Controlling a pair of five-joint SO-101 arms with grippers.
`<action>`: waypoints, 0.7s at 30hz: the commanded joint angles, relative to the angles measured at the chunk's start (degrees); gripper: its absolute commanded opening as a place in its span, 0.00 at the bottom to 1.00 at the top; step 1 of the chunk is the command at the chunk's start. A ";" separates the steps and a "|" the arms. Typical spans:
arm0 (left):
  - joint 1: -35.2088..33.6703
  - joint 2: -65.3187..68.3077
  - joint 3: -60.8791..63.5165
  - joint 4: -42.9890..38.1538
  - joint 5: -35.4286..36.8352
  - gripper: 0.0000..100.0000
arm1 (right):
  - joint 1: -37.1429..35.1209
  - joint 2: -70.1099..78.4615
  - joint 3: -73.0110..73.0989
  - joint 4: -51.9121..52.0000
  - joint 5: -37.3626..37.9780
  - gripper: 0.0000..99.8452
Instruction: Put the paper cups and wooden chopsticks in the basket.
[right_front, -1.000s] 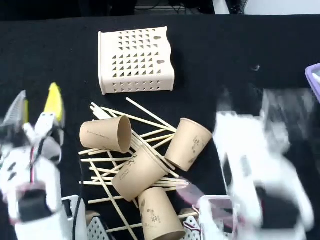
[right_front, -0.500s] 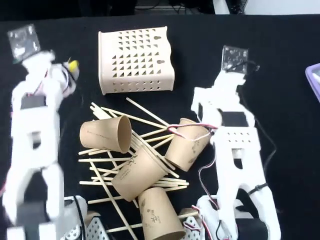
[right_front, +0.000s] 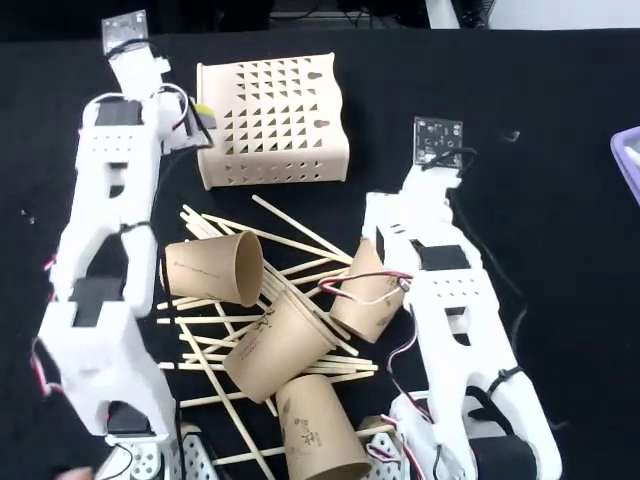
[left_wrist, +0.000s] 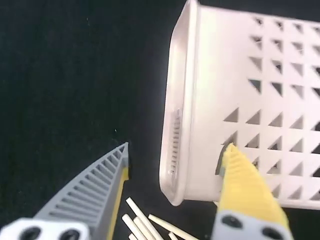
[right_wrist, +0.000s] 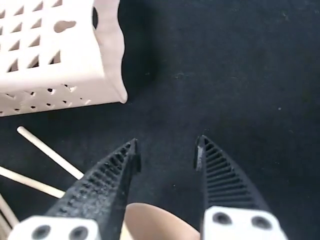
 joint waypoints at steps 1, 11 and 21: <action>-0.04 6.95 -12.18 3.52 0.44 0.30 | -0.88 -1.10 -0.13 -1.05 -0.09 0.18; -6.64 15.74 -15.87 3.78 0.44 0.30 | -0.88 -0.92 -0.04 -1.05 -0.09 0.18; -12.18 16.00 -15.43 3.69 0.35 0.30 | -0.88 -0.92 -0.04 -0.97 -0.09 0.18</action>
